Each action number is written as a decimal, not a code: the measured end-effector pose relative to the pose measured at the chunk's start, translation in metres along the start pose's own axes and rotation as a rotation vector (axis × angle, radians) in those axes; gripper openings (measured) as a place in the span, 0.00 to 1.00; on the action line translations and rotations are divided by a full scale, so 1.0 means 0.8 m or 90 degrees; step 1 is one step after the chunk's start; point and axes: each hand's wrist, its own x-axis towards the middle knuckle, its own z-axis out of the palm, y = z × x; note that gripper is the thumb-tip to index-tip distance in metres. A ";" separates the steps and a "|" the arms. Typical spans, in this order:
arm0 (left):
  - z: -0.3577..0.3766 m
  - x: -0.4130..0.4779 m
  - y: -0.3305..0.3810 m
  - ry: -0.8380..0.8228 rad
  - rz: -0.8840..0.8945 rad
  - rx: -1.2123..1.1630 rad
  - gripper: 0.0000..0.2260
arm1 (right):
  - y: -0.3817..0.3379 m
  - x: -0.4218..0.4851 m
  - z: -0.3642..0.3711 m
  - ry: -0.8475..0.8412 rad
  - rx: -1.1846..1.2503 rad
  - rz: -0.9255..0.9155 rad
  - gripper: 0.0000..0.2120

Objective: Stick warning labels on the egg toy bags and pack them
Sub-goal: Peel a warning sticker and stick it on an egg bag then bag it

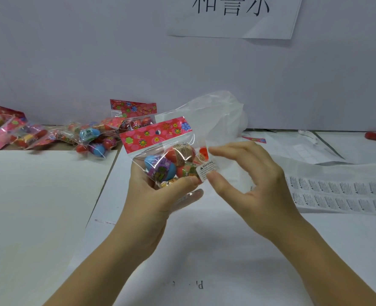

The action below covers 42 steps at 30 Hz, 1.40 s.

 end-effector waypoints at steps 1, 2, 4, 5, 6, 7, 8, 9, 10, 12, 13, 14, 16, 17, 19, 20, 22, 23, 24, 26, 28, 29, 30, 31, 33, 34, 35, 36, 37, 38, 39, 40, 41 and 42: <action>0.000 0.000 0.000 0.002 0.001 0.003 0.37 | 0.000 0.001 0.000 -0.004 0.001 -0.003 0.17; 0.001 0.000 0.000 0.001 -0.001 0.007 0.38 | -0.001 0.001 0.000 -0.008 0.002 -0.012 0.17; 0.001 0.000 -0.001 -0.003 0.001 0.015 0.36 | -0.002 0.001 -0.001 -0.024 0.001 -0.044 0.19; 0.001 0.000 -0.001 -0.006 0.002 0.019 0.35 | -0.002 0.001 -0.001 -0.033 -0.004 -0.063 0.19; 0.000 0.000 -0.001 -0.008 -0.001 0.023 0.34 | -0.002 0.001 -0.001 -0.041 -0.010 -0.080 0.19; -0.001 0.000 -0.002 -0.011 -0.005 0.028 0.33 | -0.001 0.001 -0.002 -0.047 -0.014 -0.091 0.18; -0.002 0.000 -0.001 -0.016 -0.009 0.034 0.32 | -0.001 0.001 -0.001 -0.053 -0.017 -0.097 0.16; -0.003 0.002 -0.001 -0.024 -0.017 0.042 0.32 | 0.000 0.001 -0.001 -0.059 -0.017 -0.100 0.14; -0.004 0.003 0.000 -0.034 -0.027 0.051 0.33 | 0.001 0.001 -0.001 -0.064 -0.018 -0.103 0.13; -0.006 0.005 0.002 -0.049 -0.048 0.073 0.35 | 0.003 0.001 -0.001 -0.066 -0.024 -0.113 0.10; -0.007 0.005 0.001 -0.053 -0.053 0.082 0.35 | 0.003 0.001 -0.001 -0.066 -0.032 -0.121 0.09; -0.007 0.006 0.001 -0.055 -0.055 0.088 0.35 | 0.004 0.002 -0.002 -0.066 -0.039 -0.129 0.08; -0.009 0.006 -0.001 -0.062 -0.060 0.094 0.34 | 0.004 0.002 -0.002 -0.069 -0.042 -0.137 0.07; -0.009 0.006 -0.001 -0.066 -0.065 0.093 0.34 | 0.004 0.003 -0.002 -0.073 -0.040 -0.139 0.07; -0.009 0.006 0.000 -0.078 -0.076 0.091 0.36 | 0.005 0.003 -0.003 -0.084 -0.037 -0.137 0.06; -0.008 0.006 0.002 -0.084 -0.080 0.091 0.37 | 0.005 0.003 -0.003 -0.089 -0.037 -0.135 0.06; -0.008 0.006 0.005 -0.090 -0.086 0.091 0.37 | 0.005 0.004 -0.003 -0.095 -0.033 -0.131 0.06; -0.008 0.007 0.005 -0.092 -0.088 0.089 0.36 | 0.005 0.004 -0.004 -0.097 -0.030 -0.128 0.06; -0.008 0.007 0.006 -0.095 -0.090 0.087 0.35 | 0.005 0.004 -0.004 -0.099 -0.029 -0.125 0.06; -0.008 0.006 0.008 -0.104 -0.091 0.084 0.35 | 0.005 0.004 -0.004 -0.106 -0.028 -0.121 0.06; -0.007 0.006 0.009 -0.106 -0.089 0.082 0.34 | 0.005 0.003 -0.002 -0.113 -0.032 -0.119 0.07; -0.007 0.005 0.009 -0.103 -0.090 0.072 0.33 | 0.005 0.003 -0.001 -0.111 -0.034 -0.119 0.07; -0.008 0.005 0.010 -0.097 -0.093 0.058 0.32 | 0.005 0.002 -0.001 -0.103 -0.030 -0.119 0.07; -0.008 0.006 0.010 -0.091 -0.093 0.045 0.32 | 0.005 0.001 -0.001 -0.092 -0.015 -0.118 0.08; -0.009 0.007 0.011 -0.081 -0.089 0.030 0.31 | 0.003 0.001 -0.002 -0.070 0.009 -0.131 0.10; -0.008 0.007 0.012 -0.076 -0.086 0.030 0.31 | 0.002 0.001 -0.003 -0.060 -0.008 -0.150 0.11; -0.008 0.007 0.013 -0.072 -0.083 0.036 0.32 | 0.002 0.002 -0.004 -0.050 -0.048 -0.175 0.10; -0.008 0.007 0.012 -0.070 -0.080 0.043 0.33 | 0.003 0.002 -0.003 -0.040 -0.095 -0.199 0.08; -0.009 0.008 0.012 -0.072 -0.078 0.050 0.33 | 0.004 0.003 -0.002 -0.033 -0.133 -0.215 0.07; -0.009 0.008 0.011 -0.073 -0.080 0.053 0.34 | 0.004 0.003 -0.001 -0.027 -0.154 -0.222 0.07; -0.010 0.008 0.010 -0.073 -0.083 0.052 0.36 | 0.004 0.004 -0.001 -0.023 -0.165 -0.225 0.07; -0.010 0.008 0.009 -0.078 -0.085 0.049 0.37 | 0.005 0.004 -0.002 -0.018 -0.173 -0.229 0.08; -0.010 0.008 0.009 -0.086 -0.085 0.043 0.37 | 0.005 0.004 -0.002 -0.011 -0.183 -0.236 0.08; -0.010 0.008 0.009 -0.093 -0.085 0.036 0.37 | 0.005 0.005 -0.003 -0.001 -0.197 -0.243 0.09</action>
